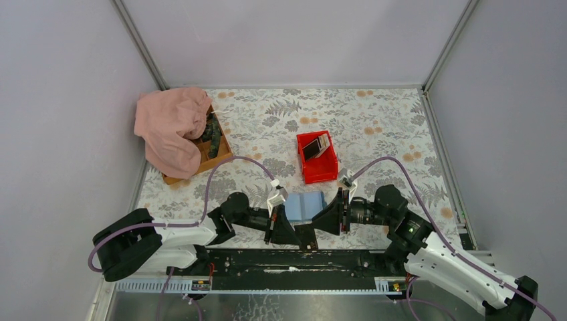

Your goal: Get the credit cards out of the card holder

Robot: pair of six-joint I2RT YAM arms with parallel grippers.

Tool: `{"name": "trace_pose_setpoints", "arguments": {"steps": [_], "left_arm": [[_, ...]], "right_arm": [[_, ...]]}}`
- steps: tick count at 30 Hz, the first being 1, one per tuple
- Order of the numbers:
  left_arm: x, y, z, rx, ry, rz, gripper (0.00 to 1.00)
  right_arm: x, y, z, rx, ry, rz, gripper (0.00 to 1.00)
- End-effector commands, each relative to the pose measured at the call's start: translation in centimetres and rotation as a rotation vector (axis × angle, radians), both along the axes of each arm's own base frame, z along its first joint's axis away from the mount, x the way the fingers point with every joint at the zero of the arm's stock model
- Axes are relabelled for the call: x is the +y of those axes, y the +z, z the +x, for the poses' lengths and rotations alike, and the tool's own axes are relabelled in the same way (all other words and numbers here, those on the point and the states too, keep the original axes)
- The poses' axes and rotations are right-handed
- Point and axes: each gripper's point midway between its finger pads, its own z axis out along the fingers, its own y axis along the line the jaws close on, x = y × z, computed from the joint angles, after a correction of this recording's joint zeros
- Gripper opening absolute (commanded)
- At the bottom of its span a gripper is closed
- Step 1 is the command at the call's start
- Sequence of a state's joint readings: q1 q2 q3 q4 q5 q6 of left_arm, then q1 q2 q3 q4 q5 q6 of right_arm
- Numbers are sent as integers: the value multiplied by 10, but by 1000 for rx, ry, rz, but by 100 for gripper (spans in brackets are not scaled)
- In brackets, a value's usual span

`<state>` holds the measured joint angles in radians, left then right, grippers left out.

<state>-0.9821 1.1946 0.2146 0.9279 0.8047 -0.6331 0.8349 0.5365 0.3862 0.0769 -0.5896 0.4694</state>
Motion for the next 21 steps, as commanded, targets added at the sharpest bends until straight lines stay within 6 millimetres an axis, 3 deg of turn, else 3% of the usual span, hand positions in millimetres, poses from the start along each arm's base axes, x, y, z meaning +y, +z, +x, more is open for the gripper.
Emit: {"name": "trace_pose_setpoints", "arguments": {"steps": [1,14,21], "left_arm": [[-5,13,1,-50,-15,-45,0],[-7,13,2,-49,-14,-45,0],[-7,13,2,-48,-13,-43,0]], "right_arm": [[3,14,-2,-30,21,60,38],[6,6,-8,8,55,80,35],[7,5,-8,12,60,76,22]]}}
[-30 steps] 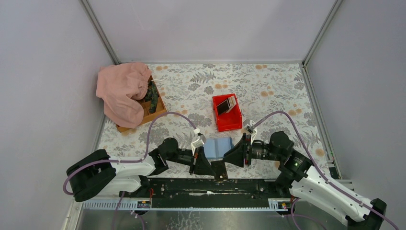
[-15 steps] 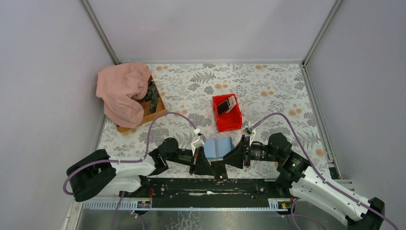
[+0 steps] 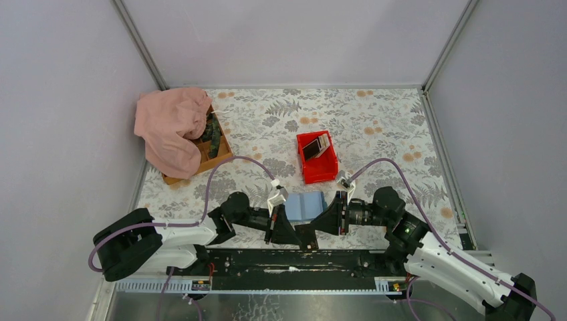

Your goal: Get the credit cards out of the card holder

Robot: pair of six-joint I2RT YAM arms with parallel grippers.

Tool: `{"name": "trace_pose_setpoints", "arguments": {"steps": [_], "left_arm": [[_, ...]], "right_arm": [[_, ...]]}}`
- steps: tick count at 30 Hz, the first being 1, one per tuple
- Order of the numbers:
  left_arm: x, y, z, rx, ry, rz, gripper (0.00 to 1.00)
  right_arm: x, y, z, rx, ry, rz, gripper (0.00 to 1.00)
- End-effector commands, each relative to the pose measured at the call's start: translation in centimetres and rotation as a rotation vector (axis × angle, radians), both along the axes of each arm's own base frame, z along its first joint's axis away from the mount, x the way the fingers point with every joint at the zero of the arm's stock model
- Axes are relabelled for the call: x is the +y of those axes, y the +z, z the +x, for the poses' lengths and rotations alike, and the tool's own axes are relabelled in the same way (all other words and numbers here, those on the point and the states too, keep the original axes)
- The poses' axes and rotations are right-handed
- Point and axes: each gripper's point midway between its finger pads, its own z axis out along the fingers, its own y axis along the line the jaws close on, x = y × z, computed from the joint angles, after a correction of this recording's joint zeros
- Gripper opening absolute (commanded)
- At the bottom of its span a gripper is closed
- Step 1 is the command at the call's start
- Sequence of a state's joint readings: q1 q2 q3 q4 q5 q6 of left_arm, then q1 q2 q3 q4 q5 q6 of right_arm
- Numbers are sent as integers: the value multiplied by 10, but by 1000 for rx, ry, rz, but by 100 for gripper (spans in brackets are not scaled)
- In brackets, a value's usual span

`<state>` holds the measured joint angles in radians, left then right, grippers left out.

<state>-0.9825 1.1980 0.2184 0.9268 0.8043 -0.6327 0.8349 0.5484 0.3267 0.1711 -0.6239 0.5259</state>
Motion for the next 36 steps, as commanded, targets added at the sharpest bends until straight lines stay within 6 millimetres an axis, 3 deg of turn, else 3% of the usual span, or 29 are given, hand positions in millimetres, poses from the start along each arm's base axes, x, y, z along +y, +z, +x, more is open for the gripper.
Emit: {"name": "trace_pose_setpoints", "arguments": {"steps": [1,7,11,14,16,22,25,27,36], "left_arm": [[-6,13,1,-49,-14,-43,0],[-8,13,3,-49,-13,-38,0],[-9,13,4,-46,-4,-35,0],[-8,10,9,-47,30,-22,21],[-6,7,11,-48,55,-6,28],[14,-13,23,-57,205,77,32],[23,-16,28,-58,271,82,30],[27,-14,29,-59,297,65,28],[27,-11,35,-70,334,48,25]], "right_arm": [[3,13,-3,-31,34,47,20],[4,8,-2,-21,37,34,2],[3,10,3,-34,2,26,0],[1,17,13,-60,-53,17,0],[-1,24,25,-90,-120,11,0],[-18,38,87,-167,-454,-75,0],[-47,43,137,-193,-774,-110,0],[-62,47,158,-233,-913,-117,0],[-66,75,231,-335,-1125,-50,0]]}}
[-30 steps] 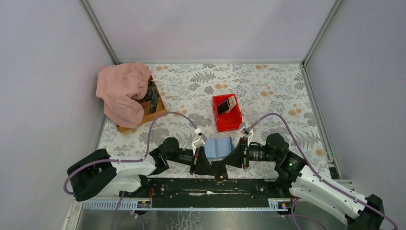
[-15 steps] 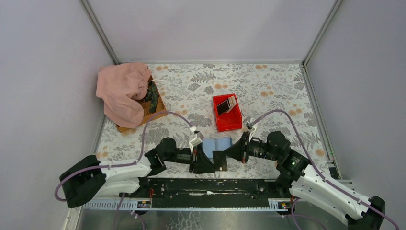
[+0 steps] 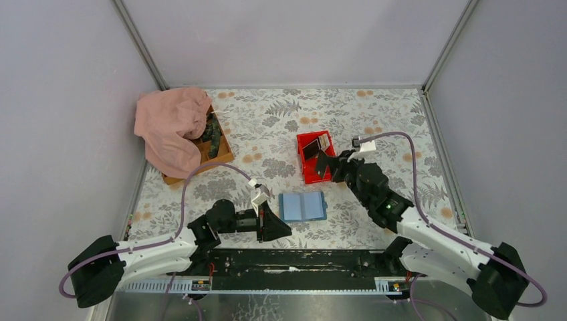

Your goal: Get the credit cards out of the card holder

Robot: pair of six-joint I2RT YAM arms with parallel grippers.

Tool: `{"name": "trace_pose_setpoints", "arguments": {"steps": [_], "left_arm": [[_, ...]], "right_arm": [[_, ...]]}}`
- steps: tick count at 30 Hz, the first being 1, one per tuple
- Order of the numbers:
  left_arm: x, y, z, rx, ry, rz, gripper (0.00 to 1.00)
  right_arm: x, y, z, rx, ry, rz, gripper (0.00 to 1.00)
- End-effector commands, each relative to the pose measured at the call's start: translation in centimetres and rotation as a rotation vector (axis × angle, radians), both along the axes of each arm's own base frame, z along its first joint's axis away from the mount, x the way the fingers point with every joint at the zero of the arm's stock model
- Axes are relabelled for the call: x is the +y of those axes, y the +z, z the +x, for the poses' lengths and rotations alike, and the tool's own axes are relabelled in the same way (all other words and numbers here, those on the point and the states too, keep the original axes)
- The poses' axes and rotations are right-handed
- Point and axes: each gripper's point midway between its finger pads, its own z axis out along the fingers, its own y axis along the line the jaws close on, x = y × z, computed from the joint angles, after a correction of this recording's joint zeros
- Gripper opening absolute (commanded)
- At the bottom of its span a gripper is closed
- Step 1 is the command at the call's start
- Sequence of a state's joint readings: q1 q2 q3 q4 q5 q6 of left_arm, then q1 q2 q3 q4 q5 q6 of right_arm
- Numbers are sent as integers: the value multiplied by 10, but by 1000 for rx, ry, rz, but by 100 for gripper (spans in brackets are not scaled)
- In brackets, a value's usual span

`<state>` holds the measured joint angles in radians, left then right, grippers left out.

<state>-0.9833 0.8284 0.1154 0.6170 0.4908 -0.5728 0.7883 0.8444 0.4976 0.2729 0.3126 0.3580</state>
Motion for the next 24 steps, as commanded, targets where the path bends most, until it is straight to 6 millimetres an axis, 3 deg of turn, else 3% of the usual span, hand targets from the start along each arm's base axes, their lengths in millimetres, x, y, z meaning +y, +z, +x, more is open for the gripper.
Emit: {"name": "trace_pose_setpoints", "arguments": {"steps": [1,5,11,18,24], "left_arm": [[-1,-2,5,-13,26,3,25],[-1,-4,5,-9,30,-5,24],[-1,-7,5,-3,29,6,24],[-1,-10,5,6,29,18,23],[1,-12,5,5,33,23,22]], "right_arm": [[-15,62,52,-180,-170,128,0],[-25,52,83,-184,-246,153,0],[-12,44,112,-189,-246,133,0],[0,22,137,-175,-270,125,0],[1,0,143,-172,-300,157,0]]}}
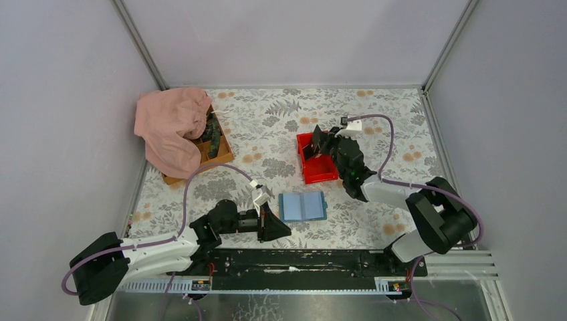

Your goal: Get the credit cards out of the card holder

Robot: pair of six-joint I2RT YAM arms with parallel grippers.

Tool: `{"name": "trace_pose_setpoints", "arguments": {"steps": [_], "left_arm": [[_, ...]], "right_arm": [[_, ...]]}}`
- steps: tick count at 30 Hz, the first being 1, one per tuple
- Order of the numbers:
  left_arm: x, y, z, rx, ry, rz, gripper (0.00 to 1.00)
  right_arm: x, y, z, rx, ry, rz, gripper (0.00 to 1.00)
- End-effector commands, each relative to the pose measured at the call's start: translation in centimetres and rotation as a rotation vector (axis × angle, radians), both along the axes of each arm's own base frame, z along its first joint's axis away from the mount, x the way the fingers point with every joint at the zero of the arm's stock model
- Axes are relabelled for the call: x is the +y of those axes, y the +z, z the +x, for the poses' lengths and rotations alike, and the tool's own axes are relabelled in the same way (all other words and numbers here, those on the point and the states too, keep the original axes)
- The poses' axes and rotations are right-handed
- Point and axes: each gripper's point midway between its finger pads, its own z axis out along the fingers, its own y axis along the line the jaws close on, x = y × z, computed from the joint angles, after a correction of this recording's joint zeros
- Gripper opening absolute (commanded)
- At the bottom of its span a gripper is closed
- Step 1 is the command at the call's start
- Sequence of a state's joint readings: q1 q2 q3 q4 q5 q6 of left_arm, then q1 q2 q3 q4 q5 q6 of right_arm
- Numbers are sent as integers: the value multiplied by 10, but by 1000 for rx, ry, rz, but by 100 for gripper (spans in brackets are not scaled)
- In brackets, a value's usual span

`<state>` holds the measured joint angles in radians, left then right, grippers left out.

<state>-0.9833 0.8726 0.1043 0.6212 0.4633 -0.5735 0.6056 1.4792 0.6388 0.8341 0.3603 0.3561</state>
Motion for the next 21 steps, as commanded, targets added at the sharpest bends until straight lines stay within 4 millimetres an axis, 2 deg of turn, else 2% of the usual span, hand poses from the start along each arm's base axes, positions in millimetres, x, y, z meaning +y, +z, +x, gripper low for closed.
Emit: {"name": "trace_pose_setpoints", "arguments": {"steps": [1,6,11,13,15,21], "left_arm": [[0,4,1,-24,10,-21,22],[-2,2,1,-22,3,-14,22],[-2,1,0,-20,-6,-8,21],[-1,1,0,-22,-1,-9,21],[-1,1,1,-24,0,-10,21],[-2,0,1,-22,-6,-4,21]], "right_arm": [[-7,30,13,-131,-77,119,0],[-6,19,15,-160,-94,180,0],[-5,8,20,-155,-136,144,0],[-6,9,20,-162,-147,129,0],[-5,-3,21,-144,-154,101,0],[-2,-15,21,-124,-148,91,0]]}}
